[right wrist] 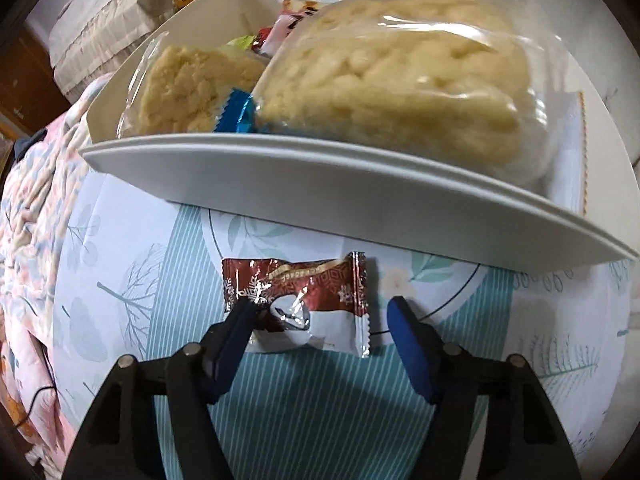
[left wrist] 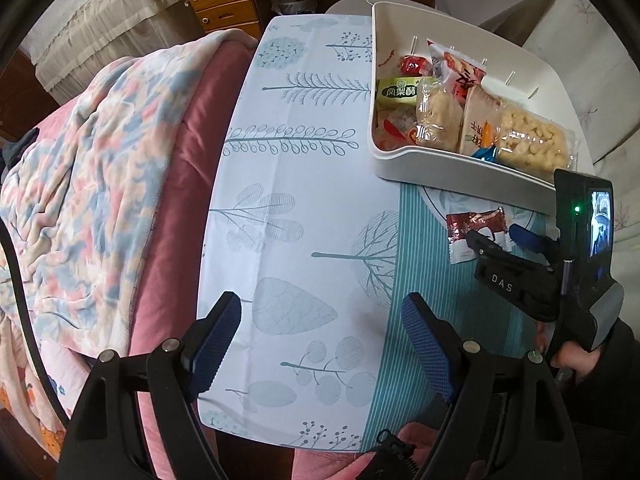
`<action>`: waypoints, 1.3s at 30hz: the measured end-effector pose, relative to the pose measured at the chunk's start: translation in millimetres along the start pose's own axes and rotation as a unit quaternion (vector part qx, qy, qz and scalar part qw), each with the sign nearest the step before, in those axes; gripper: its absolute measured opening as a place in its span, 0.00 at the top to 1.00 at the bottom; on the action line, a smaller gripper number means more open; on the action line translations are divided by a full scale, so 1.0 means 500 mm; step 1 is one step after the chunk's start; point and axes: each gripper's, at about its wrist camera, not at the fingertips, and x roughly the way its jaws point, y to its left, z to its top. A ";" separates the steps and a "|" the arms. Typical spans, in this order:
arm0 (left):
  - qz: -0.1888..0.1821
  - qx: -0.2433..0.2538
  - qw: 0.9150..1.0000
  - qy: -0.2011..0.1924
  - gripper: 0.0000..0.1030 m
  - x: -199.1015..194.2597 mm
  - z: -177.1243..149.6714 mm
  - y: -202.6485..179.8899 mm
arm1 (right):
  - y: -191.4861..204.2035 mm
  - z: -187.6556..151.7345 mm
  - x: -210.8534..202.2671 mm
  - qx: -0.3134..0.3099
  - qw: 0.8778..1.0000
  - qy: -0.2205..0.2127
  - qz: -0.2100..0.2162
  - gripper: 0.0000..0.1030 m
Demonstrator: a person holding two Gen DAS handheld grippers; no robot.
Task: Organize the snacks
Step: 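Grasp the brown wrapped candy on the table with the right tool, then carry the brown candy over the tray and release it with the right tool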
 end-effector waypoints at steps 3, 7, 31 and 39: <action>-0.003 0.007 1.000 -0.001 0.21 -0.003 0.014 -0.008 | 0.011 0.000 -0.002 -0.023 1.000 0.000 -0.015 0.52; -0.007 0.022 1.000 -0.008 0.21 -0.015 0.026 -0.021 | 0.027 -0.005 -0.003 -0.039 0.999 0.001 -0.012 0.66; -0.024 0.025 0.999 0.000 0.21 -0.043 0.006 -0.041 | 0.021 -0.011 -0.185 -0.033 0.995 -0.014 0.098 0.70; -0.035 0.028 0.999 -0.006 0.21 -0.055 0.003 -0.056 | -0.006 0.057 -0.290 -0.048 0.990 -0.077 0.105 0.70</action>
